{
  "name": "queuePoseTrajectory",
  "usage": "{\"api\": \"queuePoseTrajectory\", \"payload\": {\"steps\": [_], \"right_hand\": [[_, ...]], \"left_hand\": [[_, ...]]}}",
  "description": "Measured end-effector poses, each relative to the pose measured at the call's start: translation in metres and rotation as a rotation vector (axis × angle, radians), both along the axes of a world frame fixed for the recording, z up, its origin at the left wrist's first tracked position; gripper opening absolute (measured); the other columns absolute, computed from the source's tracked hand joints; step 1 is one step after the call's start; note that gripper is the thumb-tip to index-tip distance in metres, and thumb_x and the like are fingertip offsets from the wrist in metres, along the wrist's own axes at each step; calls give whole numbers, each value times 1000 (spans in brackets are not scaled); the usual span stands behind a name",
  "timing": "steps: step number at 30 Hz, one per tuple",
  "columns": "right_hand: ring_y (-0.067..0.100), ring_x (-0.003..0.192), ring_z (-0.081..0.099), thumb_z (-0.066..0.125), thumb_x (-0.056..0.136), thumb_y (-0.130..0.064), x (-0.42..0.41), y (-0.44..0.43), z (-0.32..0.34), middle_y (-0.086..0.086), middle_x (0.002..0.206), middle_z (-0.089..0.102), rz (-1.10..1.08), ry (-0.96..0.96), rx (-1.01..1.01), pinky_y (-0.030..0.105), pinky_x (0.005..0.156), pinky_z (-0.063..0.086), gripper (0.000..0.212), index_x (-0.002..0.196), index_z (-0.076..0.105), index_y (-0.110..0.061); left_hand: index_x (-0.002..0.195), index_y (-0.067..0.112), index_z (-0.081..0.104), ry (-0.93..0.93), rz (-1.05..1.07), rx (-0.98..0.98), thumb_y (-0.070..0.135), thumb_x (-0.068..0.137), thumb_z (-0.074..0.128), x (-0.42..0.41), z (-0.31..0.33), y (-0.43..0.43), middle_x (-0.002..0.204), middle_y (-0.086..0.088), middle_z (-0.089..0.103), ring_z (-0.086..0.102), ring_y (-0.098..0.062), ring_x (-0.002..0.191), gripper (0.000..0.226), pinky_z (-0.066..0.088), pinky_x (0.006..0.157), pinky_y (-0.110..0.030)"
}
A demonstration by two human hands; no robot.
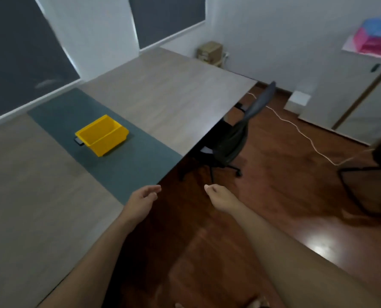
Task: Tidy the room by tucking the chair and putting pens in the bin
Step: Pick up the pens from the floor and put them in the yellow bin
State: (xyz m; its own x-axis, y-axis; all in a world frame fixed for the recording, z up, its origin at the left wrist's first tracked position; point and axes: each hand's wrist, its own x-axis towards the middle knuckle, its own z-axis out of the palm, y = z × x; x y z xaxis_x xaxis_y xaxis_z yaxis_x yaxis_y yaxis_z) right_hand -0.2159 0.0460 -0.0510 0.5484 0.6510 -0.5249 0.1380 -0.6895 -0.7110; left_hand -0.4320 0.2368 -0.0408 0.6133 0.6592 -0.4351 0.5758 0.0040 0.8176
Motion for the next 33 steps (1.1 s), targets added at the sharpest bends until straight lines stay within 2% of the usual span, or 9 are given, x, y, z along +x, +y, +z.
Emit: {"api": "queuePoseTrajectory", "payload": {"steps": [2,6,8,12,16,20,26,29,33], "right_hand": [[46,120,64,37,112,-50,25,-34,-8,28,134,65,-66,-7,6,38,87,47,60,130,62,1],[44,107,67,40,112,-46,73,-114,-14,25,111,71,-192,-10,1,47,100,51,60,120,64,8],[49,111,65,40,112,-45,98,-158,-18,29,108,69,-255,-14,-6,42,86,49,62,121,62,12],[31,93,63,43,113,-39,143,-255,-24,13,86,67,-350,-89,-53,41,81,44,47,85,66,-8],[31,105,65,43,113,-40,180,-351,-29,15,105,70,-487,-91,-83,38,83,43,50,106,70,2],[24,99,62,44,112,-43,200,-444,-36,9,100,67,-615,-87,-111,31,81,40,41,97,66,-12],[26,98,71,47,94,-65,206,-570,-75,8,105,76,-943,10,-56,46,101,55,67,107,73,-4],[33,106,73,40,78,-77,203,-631,-138,17,109,76,-1063,19,-43,55,101,55,85,107,72,-4],[53,107,67,40,80,-73,180,-670,-142,39,109,67,-1164,2,-37,71,97,50,93,101,60,15]], "left_hand": [[125,40,74,7,-82,5,20,108,57,35,-3,-16,134,17,72,65,-10,129,31,48,119,-48],[121,43,74,21,-216,-4,22,108,57,107,-2,-70,133,18,72,64,-9,130,29,48,119,-47],[127,38,72,28,-286,-18,20,109,57,144,0,-105,133,17,72,64,-8,130,30,47,120,-47],[128,33,72,22,-406,-56,17,110,56,220,-1,-177,132,14,73,64,-11,129,29,47,119,-44],[130,29,71,14,-524,-72,16,110,54,293,-4,-254,131,13,73,64,-13,129,30,48,116,-41],[135,19,71,19,-659,-59,14,110,53,354,-8,-334,130,7,73,66,-12,124,31,51,108,-33],[132,25,72,82,-903,-45,19,111,53,424,-18,-436,127,12,76,69,-11,121,29,53,111,-39],[120,38,74,119,-1004,-27,22,110,54,452,-24,-476,122,19,79,71,-10,123,27,55,111,-43],[125,30,73,159,-1135,-27,17,111,52,479,-28,-530,124,13,78,70,-14,124,28,53,114,-47]]}}
